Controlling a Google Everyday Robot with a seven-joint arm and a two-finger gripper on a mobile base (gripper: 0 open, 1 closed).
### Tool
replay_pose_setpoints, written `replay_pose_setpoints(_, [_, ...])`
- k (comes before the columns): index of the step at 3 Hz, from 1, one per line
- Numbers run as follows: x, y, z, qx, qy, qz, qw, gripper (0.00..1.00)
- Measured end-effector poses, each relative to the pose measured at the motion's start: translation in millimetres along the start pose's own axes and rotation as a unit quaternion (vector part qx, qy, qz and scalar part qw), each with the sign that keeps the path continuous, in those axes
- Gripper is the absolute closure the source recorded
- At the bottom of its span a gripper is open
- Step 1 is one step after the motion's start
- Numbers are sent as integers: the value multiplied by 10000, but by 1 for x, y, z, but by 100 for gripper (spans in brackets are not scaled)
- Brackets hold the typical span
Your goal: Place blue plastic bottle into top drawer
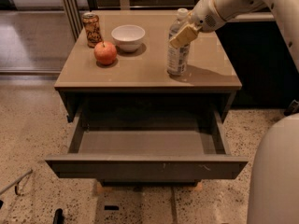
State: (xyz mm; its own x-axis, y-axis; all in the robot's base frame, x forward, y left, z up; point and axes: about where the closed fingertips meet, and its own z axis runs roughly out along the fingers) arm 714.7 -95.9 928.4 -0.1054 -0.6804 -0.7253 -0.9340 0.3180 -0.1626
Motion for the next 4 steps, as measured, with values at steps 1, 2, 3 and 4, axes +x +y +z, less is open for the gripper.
replay_pose_setpoints(1, [-3,4,-5,-25,-48,-32,10000,100])
replay_pose_setpoints(2, [-12,21,-23,-91,-162,-144,9997,100])
replay_pose_setpoints(3, [-24,68,-63,-174,-340,-239,9990,100])
replay_pose_setpoints(4, [-27,109,-86,-273,-329,-249,9988,100])
